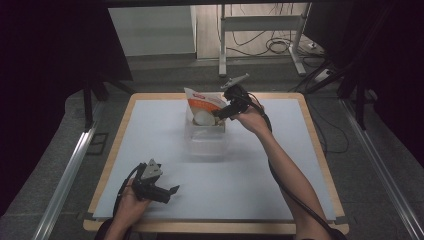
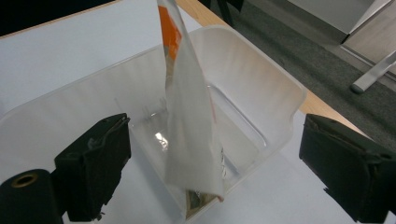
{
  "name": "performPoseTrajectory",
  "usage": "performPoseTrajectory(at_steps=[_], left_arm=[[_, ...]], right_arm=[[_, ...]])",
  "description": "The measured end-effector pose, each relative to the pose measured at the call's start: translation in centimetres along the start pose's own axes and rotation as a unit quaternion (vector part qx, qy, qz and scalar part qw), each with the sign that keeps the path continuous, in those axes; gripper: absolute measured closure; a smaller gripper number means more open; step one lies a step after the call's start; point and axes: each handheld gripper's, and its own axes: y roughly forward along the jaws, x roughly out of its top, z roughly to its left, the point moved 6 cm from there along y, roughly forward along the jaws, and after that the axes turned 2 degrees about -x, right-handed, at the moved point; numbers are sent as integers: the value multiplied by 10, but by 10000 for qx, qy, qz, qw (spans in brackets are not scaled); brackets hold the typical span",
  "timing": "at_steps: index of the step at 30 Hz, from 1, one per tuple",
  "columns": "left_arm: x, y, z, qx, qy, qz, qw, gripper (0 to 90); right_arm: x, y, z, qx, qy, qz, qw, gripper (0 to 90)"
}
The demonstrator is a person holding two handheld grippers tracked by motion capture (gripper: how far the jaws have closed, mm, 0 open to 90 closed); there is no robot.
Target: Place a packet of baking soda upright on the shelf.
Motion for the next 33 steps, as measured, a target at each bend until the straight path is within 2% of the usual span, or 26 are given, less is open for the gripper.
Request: performPoseTrajectory(at_steps=[7,19,33], left_arm=[[1,0,-1,12,28,6,10000,0],[1,0,-2,24,73,6,10000,0],[2,0,-3,25,102,-7,9999,0]], right_arm=[[-4,-5,2,72,98,7,9999,55],[-12,-11,9,3,43,10,10000,36],[-28,-32,8,-18,86,-49,9999,33]])
